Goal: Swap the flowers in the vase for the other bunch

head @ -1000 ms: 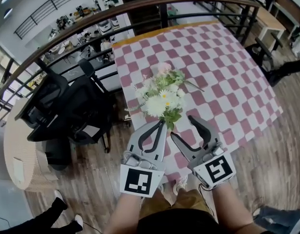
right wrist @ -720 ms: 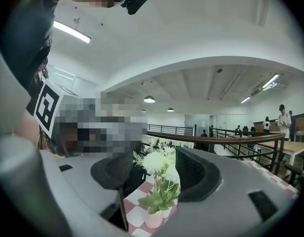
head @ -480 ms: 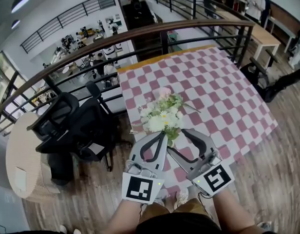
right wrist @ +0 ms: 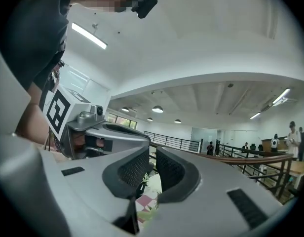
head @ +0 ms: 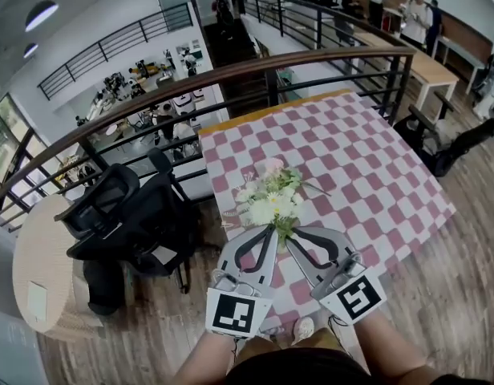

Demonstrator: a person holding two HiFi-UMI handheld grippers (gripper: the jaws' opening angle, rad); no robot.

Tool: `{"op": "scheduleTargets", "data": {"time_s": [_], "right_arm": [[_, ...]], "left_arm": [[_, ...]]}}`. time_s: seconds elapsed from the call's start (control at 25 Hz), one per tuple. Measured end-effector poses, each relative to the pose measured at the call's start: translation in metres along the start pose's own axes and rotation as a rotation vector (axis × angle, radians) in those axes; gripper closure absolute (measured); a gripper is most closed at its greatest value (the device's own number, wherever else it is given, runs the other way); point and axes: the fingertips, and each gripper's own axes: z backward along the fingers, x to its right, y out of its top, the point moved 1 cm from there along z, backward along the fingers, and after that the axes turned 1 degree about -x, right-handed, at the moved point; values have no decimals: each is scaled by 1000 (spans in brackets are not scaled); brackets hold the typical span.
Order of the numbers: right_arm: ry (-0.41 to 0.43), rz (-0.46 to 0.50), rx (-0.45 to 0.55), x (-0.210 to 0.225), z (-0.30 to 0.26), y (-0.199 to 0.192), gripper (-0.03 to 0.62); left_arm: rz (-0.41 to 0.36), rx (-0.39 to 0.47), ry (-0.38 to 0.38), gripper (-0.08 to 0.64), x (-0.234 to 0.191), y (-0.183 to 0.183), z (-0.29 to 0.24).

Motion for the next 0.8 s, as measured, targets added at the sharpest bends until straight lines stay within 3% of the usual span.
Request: {"op": "scheduleTargets", "data": {"time_s": [0.28,0.8], "right_arm": [[-35,15,38,0,7,11,560],[-52,32,52,8,7,19,561]], "left_arm": [[-47,1,-6,552,0,1,7],[-65,-7,-3,552,-3,2,6]]}}
